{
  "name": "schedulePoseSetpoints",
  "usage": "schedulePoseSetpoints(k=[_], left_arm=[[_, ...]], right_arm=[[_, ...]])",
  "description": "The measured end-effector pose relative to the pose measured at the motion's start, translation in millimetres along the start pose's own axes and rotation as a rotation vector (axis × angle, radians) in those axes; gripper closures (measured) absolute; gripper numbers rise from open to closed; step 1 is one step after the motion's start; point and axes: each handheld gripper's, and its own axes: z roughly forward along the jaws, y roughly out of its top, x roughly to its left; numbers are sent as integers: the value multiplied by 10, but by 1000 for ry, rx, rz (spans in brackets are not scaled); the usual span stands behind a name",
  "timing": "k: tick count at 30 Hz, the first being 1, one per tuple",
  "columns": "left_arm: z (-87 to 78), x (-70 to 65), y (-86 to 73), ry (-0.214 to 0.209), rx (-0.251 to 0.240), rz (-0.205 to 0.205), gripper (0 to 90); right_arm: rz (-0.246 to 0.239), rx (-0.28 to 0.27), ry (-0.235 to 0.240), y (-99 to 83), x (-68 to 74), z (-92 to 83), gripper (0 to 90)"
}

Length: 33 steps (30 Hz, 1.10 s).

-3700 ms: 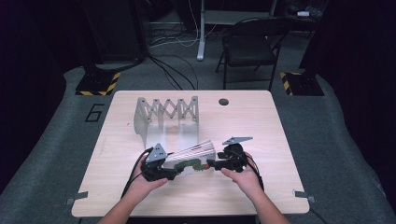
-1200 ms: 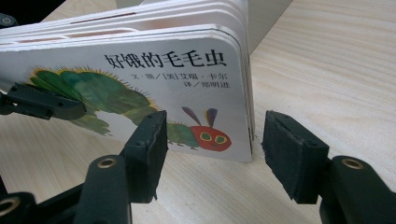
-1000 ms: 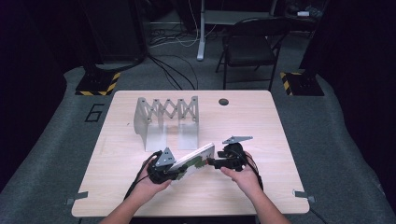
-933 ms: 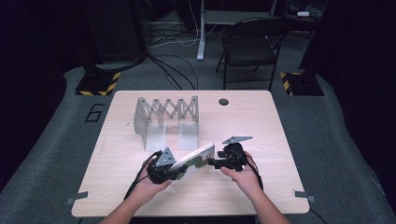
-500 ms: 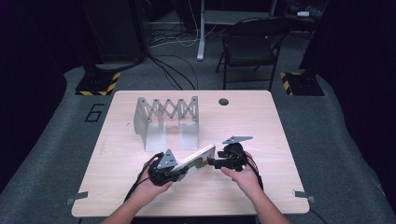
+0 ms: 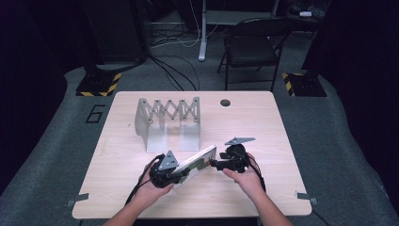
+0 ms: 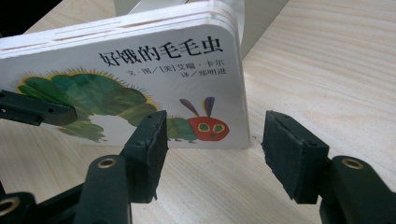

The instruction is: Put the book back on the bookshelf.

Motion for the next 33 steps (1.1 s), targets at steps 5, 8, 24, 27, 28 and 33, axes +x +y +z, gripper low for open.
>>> schedulePoseSetpoints(k=[5, 8, 24, 27, 28, 33], left_arm=[[-16, 8, -2, 5, -8, -9, 758], [-36, 17, -4, 2, -2, -13, 758], [-147, 70, -26, 14, -20, -54, 758], [-170, 76, -25, 9, -27, -69, 758], [-180, 85, -22, 17, -28, -61, 758], [-232, 105, -17, 23, -35, -72, 758]], right_arm=[[7, 3, -2, -4, -7, -7, 404], [7, 1, -2, -5, -9, -9, 404], [12, -4, -8, -33, -60, -37, 404], [8, -3, -11, -38, -70, -32, 404], [7, -3, -12, -38, -73, -32, 404], [19, 0, -12, -46, -75, -31, 404]])
